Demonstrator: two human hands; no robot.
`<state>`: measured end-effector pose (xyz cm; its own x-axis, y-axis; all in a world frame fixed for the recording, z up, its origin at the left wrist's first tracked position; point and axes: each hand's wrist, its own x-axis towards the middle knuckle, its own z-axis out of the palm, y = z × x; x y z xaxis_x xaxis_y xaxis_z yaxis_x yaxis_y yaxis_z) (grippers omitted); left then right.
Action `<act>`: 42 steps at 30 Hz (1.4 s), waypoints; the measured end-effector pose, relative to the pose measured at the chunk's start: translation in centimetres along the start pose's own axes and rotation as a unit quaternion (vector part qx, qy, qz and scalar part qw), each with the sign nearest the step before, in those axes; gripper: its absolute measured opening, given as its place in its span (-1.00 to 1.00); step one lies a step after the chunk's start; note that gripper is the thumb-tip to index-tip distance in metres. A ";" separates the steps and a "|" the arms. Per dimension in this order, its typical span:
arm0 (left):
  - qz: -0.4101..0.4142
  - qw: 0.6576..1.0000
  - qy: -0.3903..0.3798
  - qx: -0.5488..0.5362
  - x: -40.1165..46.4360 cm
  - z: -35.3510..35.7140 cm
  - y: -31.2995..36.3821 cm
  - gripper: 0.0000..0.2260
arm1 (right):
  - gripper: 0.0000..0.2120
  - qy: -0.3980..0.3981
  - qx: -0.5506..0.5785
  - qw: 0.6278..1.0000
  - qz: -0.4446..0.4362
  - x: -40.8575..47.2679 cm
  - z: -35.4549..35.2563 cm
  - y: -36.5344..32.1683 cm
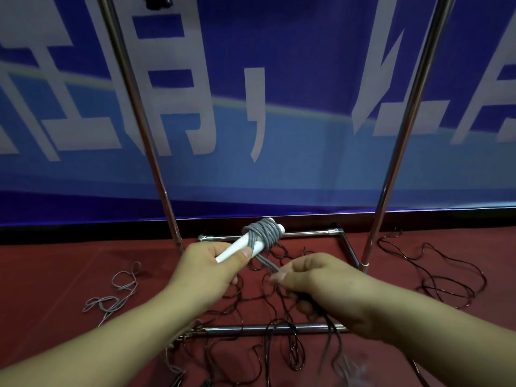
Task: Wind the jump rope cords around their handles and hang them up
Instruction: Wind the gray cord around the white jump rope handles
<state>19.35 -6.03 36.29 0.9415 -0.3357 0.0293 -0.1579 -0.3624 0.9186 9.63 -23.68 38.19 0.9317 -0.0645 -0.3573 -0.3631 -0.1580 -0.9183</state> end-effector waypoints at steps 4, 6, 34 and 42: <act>-0.005 1.000 -0.008 0.016 0.1 -0.3 -0.2 -0.71 | -0.77 0.030 -0.059 0.998 -0.002 0.1 -0.9 0.1; -0.004 1.000 -0.011 0.025 0.1 -0.3 -0.3 -0.72 | -0.73 0.041 -0.070 0.997 -0.003 0.0 -1.1 0.1; 0.061 0.929 -0.062 0.359 1.1 -1.5 -1.5 -0.80 | -0.66 0.080 -0.249 0.965 0.025 -2.4 -2.4 -1.2; 0.021 0.882 -0.201 0.425 0.7 -1.1 -1.4 -0.71 | -0.61 0.073 -0.211 0.975 -0.008 -2.4 -3.0 -0.5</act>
<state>20.61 -4.82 35.49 0.7743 -0.5840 -0.2435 -0.5178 -0.8060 0.2866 7.57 -26.42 40.05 0.9380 -0.1928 -0.2881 -0.3465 -0.5494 -0.7604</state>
